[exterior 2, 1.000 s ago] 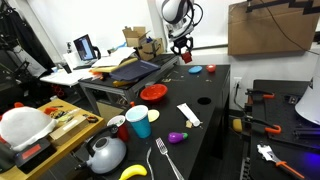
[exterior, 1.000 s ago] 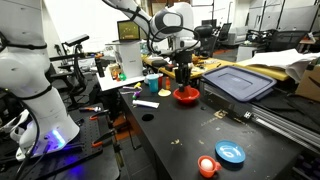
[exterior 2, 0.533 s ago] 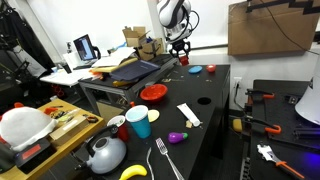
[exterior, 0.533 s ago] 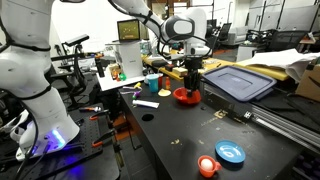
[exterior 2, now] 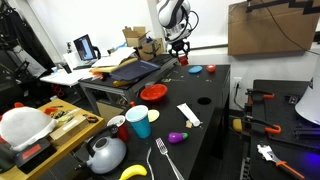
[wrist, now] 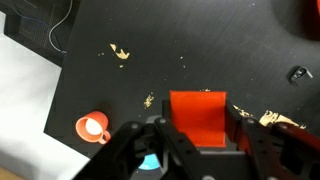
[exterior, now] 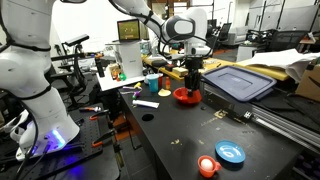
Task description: Place the red cube on the blue plate
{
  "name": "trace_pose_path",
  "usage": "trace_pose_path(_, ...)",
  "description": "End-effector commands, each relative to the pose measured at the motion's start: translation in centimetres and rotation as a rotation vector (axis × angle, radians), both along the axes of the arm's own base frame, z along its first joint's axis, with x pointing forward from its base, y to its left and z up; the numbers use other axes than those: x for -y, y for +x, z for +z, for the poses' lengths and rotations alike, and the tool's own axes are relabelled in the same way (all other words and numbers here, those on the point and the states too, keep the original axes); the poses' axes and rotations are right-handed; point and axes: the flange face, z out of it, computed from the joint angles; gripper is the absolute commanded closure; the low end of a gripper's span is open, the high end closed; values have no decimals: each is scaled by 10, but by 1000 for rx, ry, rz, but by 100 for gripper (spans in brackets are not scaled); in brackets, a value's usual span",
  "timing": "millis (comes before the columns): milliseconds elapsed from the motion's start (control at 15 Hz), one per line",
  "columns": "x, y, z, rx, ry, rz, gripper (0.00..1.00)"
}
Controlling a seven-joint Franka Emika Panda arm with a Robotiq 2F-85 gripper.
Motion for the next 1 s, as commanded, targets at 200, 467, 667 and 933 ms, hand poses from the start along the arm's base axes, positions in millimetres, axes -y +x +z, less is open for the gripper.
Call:
trace_pose_path(200, 3, 13, -19, 1, -31, -29, 74)
trace_pose_path(467, 24, 33, -40, 35, -75, -132, 74)
trace_pose_path(667, 56, 49, -51, 46, -91, -248, 74)
trace_pose_path(933, 98, 66, -64, 68, -64, -432, 74)
